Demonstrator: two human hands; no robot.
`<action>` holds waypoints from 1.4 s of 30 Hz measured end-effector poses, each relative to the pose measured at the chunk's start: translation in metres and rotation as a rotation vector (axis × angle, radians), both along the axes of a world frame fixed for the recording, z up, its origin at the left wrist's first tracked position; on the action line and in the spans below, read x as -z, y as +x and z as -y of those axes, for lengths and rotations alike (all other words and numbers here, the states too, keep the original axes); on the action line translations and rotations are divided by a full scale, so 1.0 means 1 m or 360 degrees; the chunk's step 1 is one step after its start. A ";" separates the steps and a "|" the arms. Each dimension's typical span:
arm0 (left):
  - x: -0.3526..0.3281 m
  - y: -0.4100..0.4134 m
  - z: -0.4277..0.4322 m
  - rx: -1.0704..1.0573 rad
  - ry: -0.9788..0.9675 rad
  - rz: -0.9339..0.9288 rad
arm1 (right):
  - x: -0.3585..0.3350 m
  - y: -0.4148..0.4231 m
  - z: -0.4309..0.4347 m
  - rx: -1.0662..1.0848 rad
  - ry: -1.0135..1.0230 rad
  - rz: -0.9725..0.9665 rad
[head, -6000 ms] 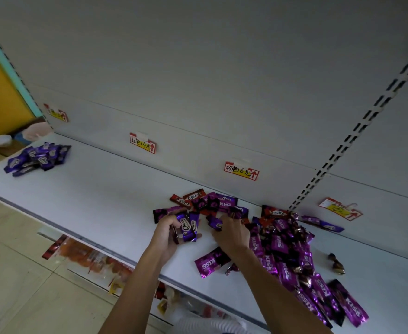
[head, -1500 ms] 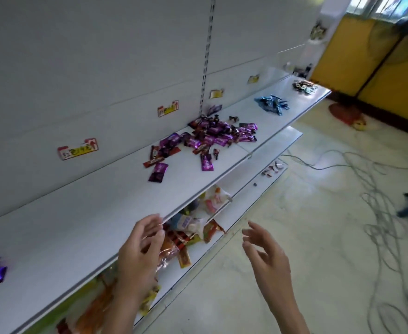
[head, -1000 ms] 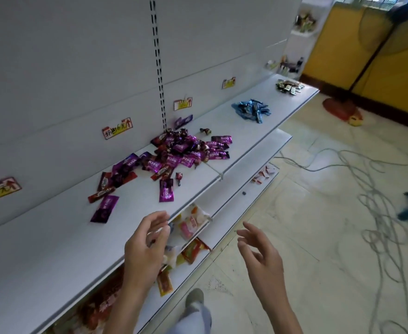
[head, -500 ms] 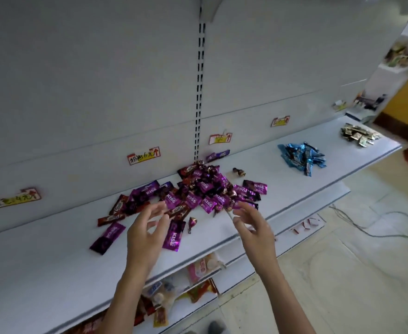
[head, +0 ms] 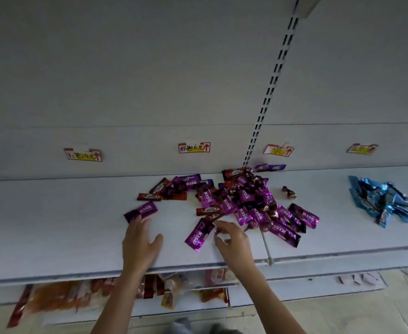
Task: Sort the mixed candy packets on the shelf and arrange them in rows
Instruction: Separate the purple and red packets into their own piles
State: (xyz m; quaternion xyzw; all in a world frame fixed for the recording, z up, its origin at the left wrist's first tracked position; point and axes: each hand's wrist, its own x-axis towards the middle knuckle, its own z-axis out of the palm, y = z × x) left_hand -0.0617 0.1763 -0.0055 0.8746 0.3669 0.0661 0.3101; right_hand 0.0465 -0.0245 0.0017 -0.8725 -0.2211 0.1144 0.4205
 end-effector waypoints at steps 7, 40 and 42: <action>0.009 0.006 -0.020 -0.0104 0.0246 -0.0123 | 0.027 0.006 -0.015 0.0043 -0.0194 0.0607; 0.022 0.078 -0.070 0.0553 0.0447 0.0162 | 0.002 0.065 -0.058 -0.0186 -0.0397 0.0809; 0.021 0.086 -0.076 0.0623 0.0435 0.0071 | 0.002 0.060 -0.073 -0.0479 -0.0391 0.0465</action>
